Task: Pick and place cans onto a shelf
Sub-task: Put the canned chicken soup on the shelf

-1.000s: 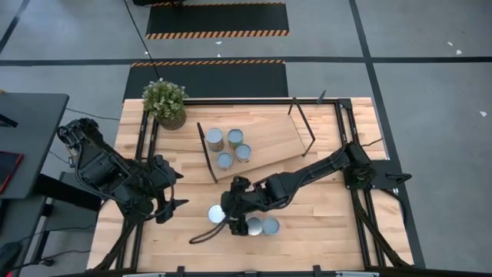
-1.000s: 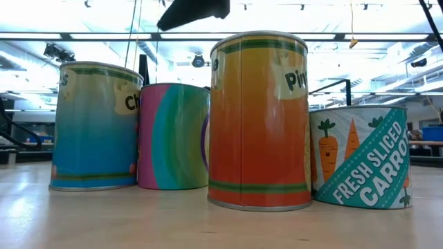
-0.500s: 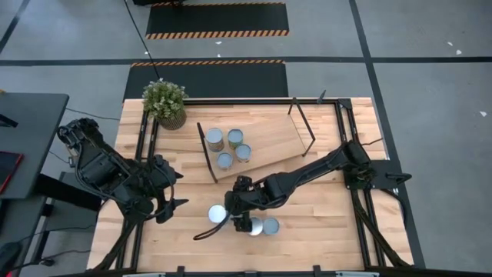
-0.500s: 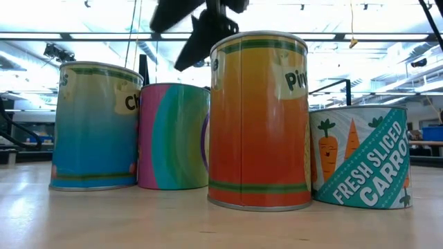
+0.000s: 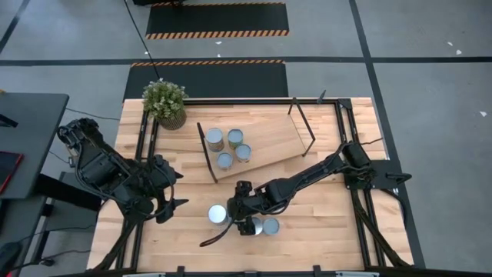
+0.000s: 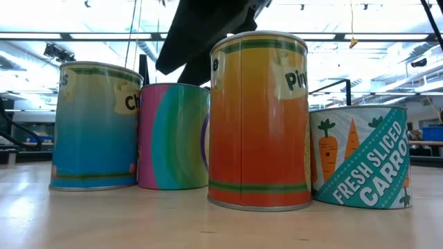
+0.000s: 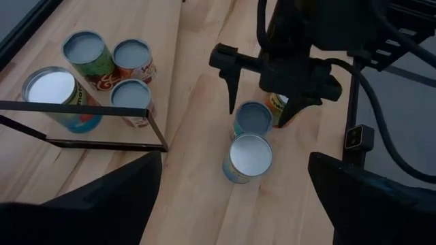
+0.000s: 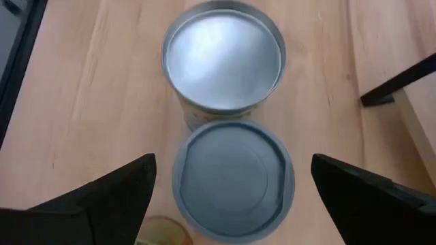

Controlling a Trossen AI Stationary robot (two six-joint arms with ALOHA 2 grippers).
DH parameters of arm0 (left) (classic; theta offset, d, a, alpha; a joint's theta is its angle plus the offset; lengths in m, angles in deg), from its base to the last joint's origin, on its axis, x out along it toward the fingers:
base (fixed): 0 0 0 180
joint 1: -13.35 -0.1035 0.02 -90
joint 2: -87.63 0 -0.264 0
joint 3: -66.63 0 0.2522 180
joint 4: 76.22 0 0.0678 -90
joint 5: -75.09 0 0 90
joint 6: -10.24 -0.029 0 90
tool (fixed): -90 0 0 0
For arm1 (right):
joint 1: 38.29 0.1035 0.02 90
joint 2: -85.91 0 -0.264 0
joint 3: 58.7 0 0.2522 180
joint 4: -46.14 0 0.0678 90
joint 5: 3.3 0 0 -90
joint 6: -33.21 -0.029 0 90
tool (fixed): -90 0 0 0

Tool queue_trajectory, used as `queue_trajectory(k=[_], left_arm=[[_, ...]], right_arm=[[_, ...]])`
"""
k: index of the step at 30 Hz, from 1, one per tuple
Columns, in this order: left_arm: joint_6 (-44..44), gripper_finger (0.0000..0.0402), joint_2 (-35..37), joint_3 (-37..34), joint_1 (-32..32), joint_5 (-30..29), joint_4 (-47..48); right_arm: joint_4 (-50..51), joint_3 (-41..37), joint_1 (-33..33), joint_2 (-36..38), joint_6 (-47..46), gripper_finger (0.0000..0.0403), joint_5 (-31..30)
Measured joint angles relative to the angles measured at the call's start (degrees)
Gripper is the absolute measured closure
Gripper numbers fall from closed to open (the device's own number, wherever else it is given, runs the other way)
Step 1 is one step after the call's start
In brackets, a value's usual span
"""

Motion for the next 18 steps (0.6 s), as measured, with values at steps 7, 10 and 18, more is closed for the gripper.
queue_trajectory(k=[7, 10, 18], left_arm=[[0.0, 0.0026, 0.0, 0.0, 0.0, 0.0, 0.0], [0.0, 0.0026, 0.0, 0.0, 0.0, 0.0, 0.0], [0.0, 0.0026, 0.0, 0.0, 0.0, 0.0, 0.0]], right_arm=[[-1.2, -2.3, -0.1, 0.0, -1.2, 0.0004, 1.5], [-1.0, -2.3, -0.2, 0.0, -1.3, 0.0005, 1.7], [1.4, -2.3, -2.1, 0.0, -5.1, 0.0024, 1.3]])
